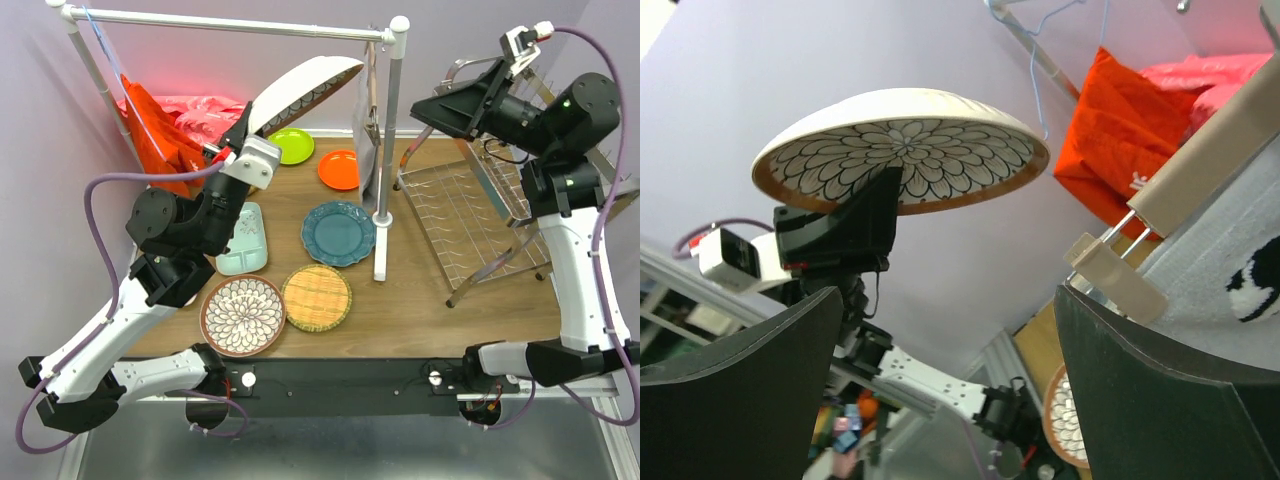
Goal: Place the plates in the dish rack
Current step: Pass the plate from the left arm to the right
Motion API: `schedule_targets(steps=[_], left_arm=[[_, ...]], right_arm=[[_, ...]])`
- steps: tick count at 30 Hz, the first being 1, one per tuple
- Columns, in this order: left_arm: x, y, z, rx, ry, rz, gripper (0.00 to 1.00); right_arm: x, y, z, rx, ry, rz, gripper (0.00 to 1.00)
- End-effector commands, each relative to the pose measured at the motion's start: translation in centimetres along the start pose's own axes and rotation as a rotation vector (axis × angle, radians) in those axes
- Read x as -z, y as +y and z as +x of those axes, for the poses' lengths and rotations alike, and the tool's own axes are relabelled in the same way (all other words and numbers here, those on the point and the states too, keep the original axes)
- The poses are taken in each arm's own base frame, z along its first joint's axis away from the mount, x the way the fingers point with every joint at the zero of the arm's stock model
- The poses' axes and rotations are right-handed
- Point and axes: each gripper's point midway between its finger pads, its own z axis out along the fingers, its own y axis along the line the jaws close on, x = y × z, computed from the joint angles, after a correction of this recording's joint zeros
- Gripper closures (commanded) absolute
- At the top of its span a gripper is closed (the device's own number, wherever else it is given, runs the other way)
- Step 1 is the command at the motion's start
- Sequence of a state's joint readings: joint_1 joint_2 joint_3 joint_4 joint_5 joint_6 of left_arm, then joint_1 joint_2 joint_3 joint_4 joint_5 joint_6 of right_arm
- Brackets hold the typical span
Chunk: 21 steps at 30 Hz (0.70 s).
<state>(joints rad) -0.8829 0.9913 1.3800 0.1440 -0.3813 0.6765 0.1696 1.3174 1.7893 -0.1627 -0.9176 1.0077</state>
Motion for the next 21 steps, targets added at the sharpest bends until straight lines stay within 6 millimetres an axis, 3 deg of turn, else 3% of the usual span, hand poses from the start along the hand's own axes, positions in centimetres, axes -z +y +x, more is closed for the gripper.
schedule_targets(steps=[1, 5, 11, 21], left_arm=[[1.0, 5.9, -6.6, -0.066, -0.214, -0.163, 1.0], [0.9, 5.9, -7.4, -0.177, -0.235, -0.168, 1.0], [0.9, 6.0, -8.0, -0.38, -0.247, -0.226, 1.0], [-0.1, 5.1, -8.9, -0.446, -0.26, -0.214, 1.0]], right_arm=[[-1.7, 1.4, 0.2, -0.094, -0.004, -0.055, 0.05], [-2.8, 3.1, 0.5, -0.136, -0.001, -0.099, 0.06], [-3.8, 5.7, -1.0, -0.194, -0.042, -0.147, 0.08], [-4.9, 6.5, -2.9, -0.307, -0.087, -0.16, 0.1]])
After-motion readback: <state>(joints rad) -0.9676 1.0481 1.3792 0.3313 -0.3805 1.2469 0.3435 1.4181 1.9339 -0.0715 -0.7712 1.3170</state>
